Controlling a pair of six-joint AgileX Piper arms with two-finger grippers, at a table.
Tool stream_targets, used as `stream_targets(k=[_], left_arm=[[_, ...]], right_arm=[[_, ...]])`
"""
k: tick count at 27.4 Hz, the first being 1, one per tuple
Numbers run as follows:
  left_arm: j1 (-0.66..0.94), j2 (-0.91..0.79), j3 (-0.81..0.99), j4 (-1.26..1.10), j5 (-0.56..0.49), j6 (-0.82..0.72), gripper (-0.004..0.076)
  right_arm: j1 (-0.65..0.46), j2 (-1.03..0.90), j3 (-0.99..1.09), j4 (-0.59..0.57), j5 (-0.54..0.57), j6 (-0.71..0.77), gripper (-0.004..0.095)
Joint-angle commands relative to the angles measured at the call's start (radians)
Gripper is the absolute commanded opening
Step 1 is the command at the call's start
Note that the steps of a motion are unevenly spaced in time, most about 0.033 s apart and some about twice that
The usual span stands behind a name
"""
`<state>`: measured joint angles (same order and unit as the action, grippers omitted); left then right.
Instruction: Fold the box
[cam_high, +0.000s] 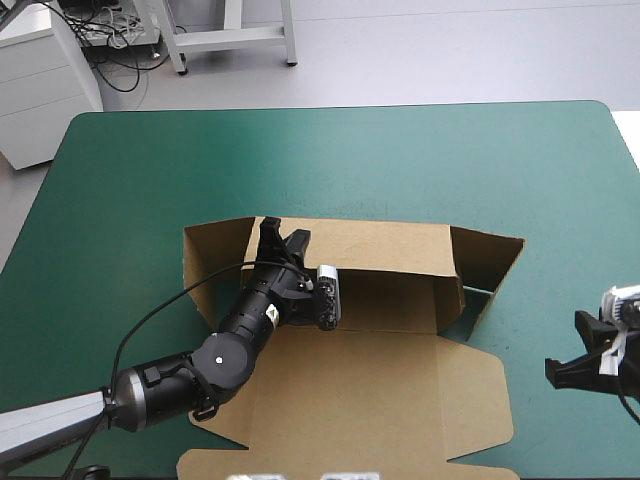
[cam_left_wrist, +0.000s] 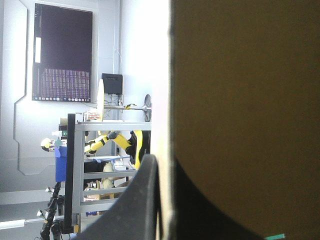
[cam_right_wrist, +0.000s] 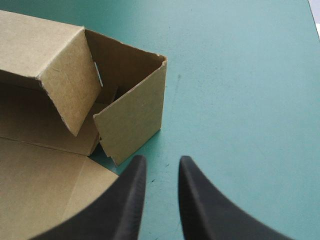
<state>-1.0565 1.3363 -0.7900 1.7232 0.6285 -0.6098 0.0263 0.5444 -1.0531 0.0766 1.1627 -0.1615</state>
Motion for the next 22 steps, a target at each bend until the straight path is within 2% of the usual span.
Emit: stream_targets(k=[1,3,5,11,16,22], left_arm=[[-0.007,-0.023,-0.027,0.045,0.050,-0.026,-0.0032],[-0.007,-0.023,-0.027,0.045,0.050,-0.026,-0.0032],[-0.007,-0.023,-0.027,0.045,0.050,-0.026,-0.0032],[-0.007,-0.023,-0.027,0.045,0.048,-0.028,-0.0032],[-0.007,-0.023,-0.027,0.048,0.048,-0.035,-0.0032],[-0.007,-0.023,-0.027,0.048,0.048,-0.044,-0.0032]], right_arm=[[-0.004,0.077,-0.076,-0.008,-0.093,-0.001,0.0558],[-0.004,0.126,-0.108,-0.024,-0.110,0.006,0.0679],[-0.004,0.177,-0.148,-0.032,-0.121,0.016,0.0721],[-0.004,0.396,-0.297,-0.056,-0.115,0.044,0.0721],[-0.004,0.548,-0.406,-0.020,-0.086,0.047,0.0721],[-0.004,0.784,-0.555,-0.020,0.004,0.077,0.0721]])
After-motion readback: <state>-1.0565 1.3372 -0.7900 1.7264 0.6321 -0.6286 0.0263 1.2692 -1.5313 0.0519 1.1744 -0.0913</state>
